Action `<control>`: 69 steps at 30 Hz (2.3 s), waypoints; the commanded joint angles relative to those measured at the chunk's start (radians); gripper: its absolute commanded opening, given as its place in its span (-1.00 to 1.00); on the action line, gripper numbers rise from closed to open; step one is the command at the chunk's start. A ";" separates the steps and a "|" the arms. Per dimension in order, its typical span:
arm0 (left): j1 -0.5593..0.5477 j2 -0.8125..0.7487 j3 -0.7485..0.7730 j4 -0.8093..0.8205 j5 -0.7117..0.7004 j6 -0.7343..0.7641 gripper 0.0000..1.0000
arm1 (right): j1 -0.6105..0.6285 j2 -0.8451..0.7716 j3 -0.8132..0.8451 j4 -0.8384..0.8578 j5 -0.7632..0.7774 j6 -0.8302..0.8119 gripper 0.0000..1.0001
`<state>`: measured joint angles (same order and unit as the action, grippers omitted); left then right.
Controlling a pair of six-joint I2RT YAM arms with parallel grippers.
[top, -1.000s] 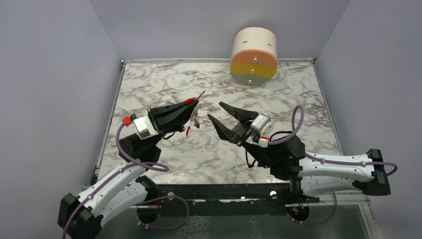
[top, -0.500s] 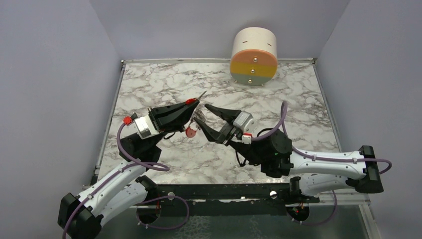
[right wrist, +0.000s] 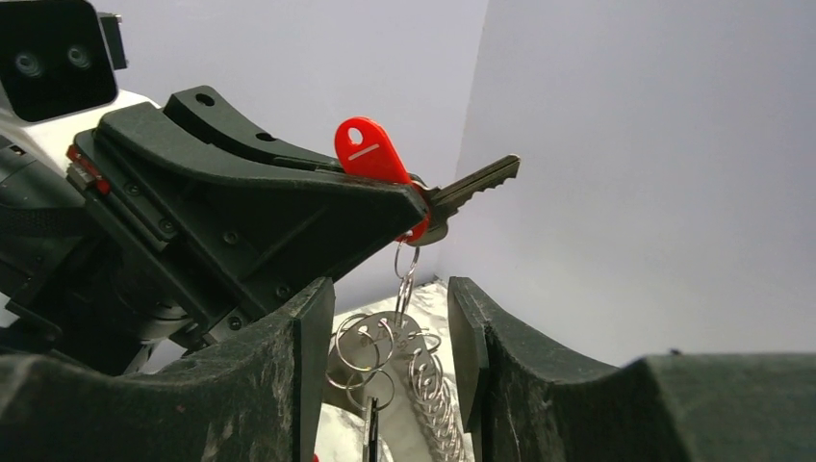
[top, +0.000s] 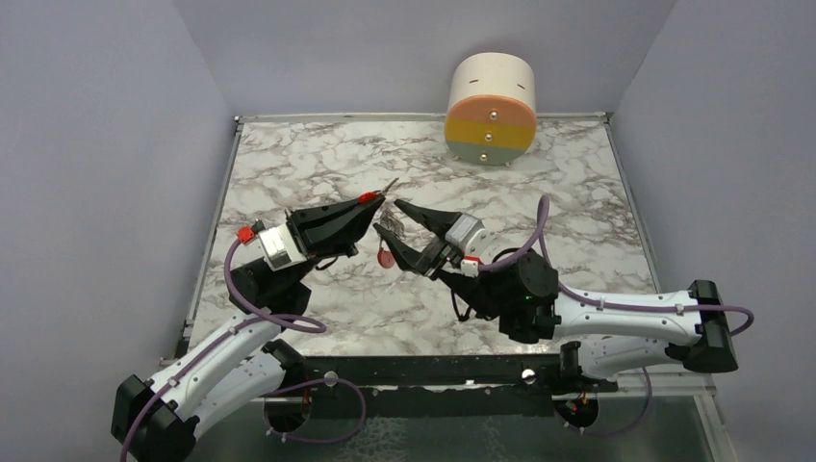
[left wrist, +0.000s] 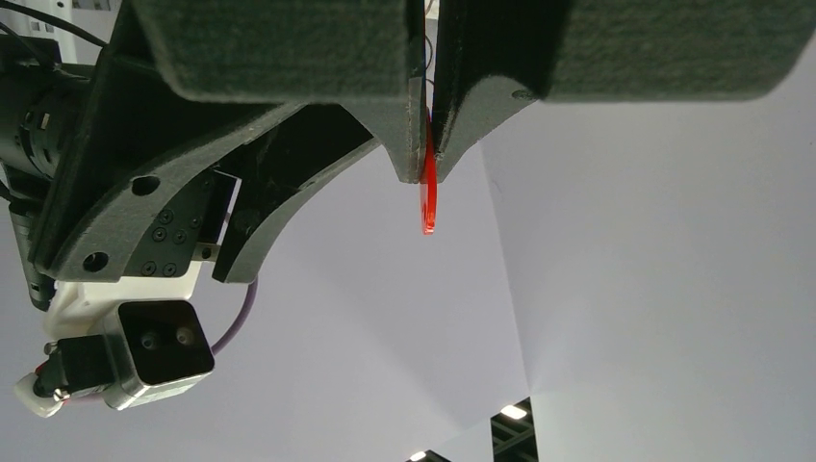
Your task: Remove the keys from the keyring
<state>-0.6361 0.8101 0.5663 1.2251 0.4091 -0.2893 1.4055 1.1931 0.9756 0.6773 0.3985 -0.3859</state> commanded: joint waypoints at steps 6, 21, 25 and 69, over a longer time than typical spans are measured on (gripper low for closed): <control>0.001 -0.023 0.021 0.031 0.032 -0.013 -1.00 | -0.028 0.021 0.014 0.053 0.055 -0.018 -0.18; -0.004 -0.010 0.024 0.044 0.038 -0.017 -1.00 | -0.043 0.057 0.050 0.023 0.045 -0.011 -0.28; -0.004 -0.012 0.023 0.044 0.036 -0.015 -1.00 | -0.043 0.059 0.051 0.025 0.049 -0.016 -0.37; -0.004 -0.027 0.043 -0.173 -0.220 0.253 -0.98 | -0.046 -0.088 -0.040 0.014 0.016 -0.084 -0.97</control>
<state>-0.6590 0.7929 0.6060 1.0203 0.3565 -0.0959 1.3537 1.1587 0.9539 0.6510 0.4305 -0.4530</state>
